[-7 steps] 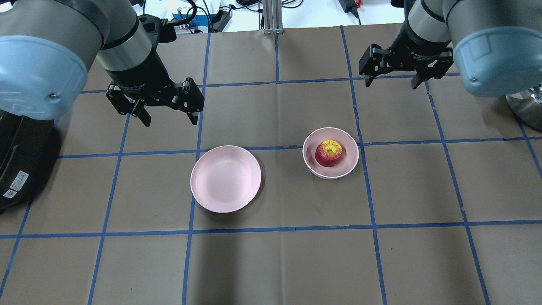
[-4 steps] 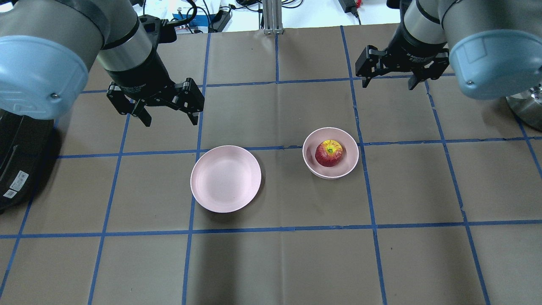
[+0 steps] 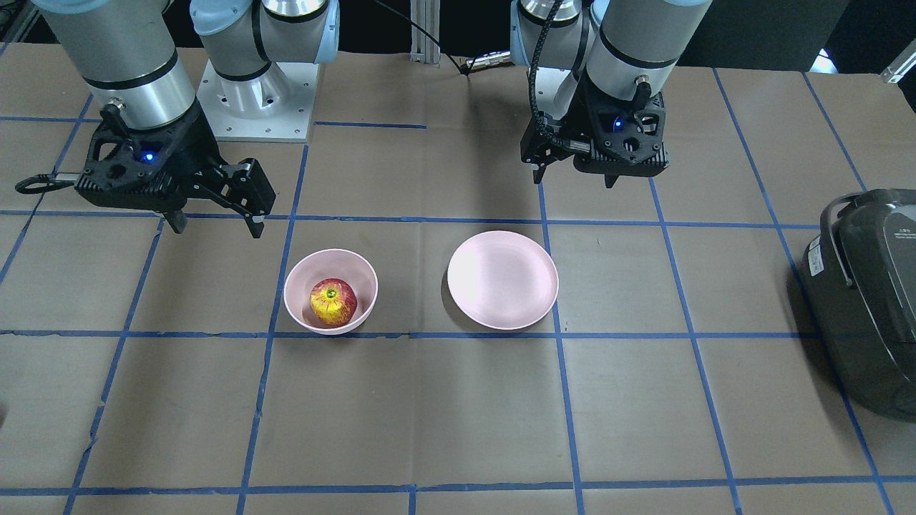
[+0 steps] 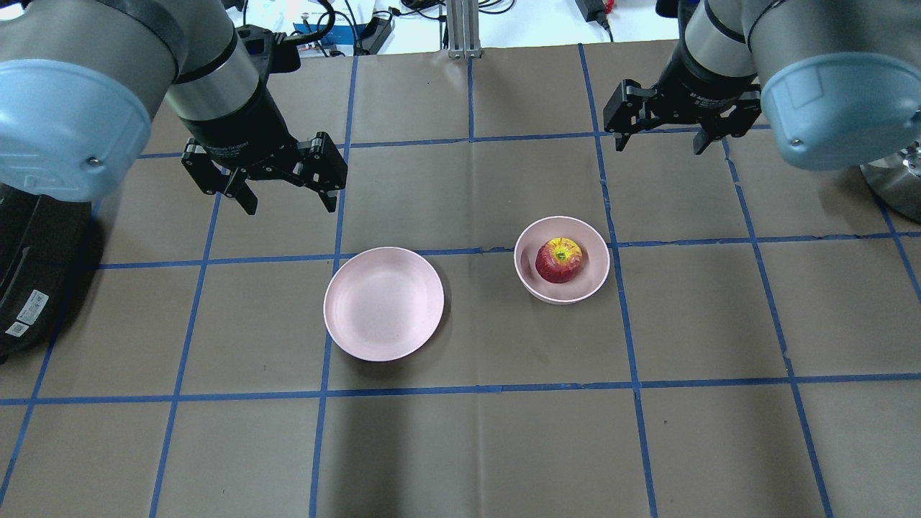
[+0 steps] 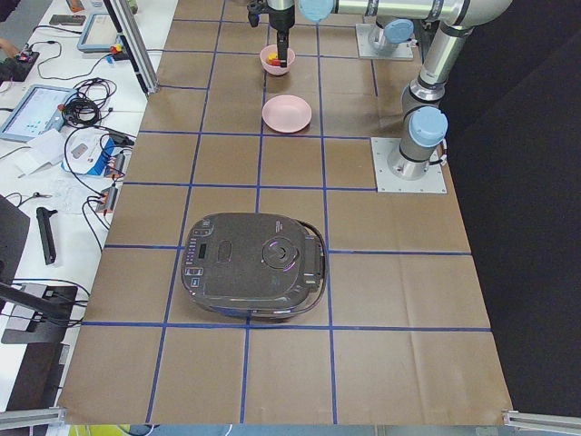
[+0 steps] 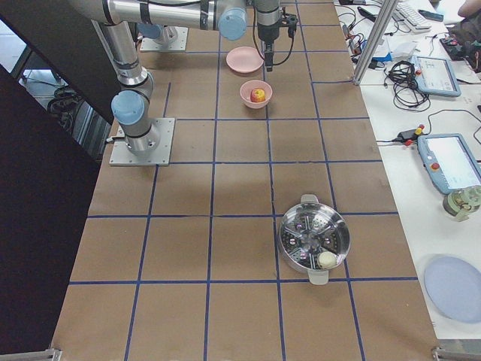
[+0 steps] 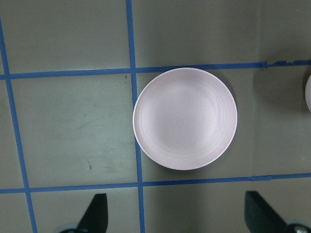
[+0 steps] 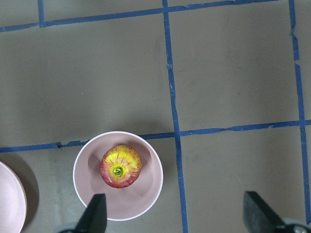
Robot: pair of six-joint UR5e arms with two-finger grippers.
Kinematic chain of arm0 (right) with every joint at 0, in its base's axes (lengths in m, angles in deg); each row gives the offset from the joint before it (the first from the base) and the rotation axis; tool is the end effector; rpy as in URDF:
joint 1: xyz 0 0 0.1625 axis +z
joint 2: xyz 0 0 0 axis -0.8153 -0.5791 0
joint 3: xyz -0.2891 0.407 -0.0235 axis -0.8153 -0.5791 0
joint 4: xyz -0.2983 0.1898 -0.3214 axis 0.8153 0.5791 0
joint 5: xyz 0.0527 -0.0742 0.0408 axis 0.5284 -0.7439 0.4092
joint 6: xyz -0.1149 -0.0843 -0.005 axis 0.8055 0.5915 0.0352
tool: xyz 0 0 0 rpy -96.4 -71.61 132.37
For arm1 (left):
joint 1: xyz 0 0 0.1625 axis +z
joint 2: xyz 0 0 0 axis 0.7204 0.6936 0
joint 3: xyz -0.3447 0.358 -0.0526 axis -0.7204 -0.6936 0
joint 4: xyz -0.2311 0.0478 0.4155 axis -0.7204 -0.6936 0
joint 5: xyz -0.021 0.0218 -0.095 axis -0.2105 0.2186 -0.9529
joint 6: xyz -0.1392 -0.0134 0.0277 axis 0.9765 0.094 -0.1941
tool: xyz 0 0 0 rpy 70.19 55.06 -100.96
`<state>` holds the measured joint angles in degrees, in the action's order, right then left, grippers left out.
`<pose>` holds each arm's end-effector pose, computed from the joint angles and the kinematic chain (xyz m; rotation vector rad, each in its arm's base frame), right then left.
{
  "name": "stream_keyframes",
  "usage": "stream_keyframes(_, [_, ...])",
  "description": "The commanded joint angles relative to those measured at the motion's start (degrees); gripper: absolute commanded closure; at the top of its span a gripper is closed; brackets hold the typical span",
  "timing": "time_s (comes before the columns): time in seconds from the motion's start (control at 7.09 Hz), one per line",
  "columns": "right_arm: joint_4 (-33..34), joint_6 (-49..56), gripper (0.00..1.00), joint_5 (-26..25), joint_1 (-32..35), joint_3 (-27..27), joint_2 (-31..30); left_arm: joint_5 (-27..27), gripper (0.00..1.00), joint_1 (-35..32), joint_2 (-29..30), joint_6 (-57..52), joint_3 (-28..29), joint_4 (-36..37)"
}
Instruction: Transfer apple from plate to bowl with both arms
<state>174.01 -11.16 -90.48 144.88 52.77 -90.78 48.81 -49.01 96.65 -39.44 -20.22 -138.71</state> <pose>0.1403 -0.5903 0.4829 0.1321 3.0949 -0.2105 -0.1857 -0.5411 0.5002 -0.0426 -3.1196 -0.0908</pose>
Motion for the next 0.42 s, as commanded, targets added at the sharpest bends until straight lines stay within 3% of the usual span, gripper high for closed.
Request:
stream_keyframes(0.0, [0.0,0.0,0.00,-0.1,0.0,0.0,0.1,0.0,0.00,0.1,0.0,-0.1,0.0,0.0])
stream_keyframes(0.28, [0.1,0.0,0.00,-0.1,0.0,0.0,-0.1,0.0,0.00,0.2,0.0,-0.1,0.0,0.0])
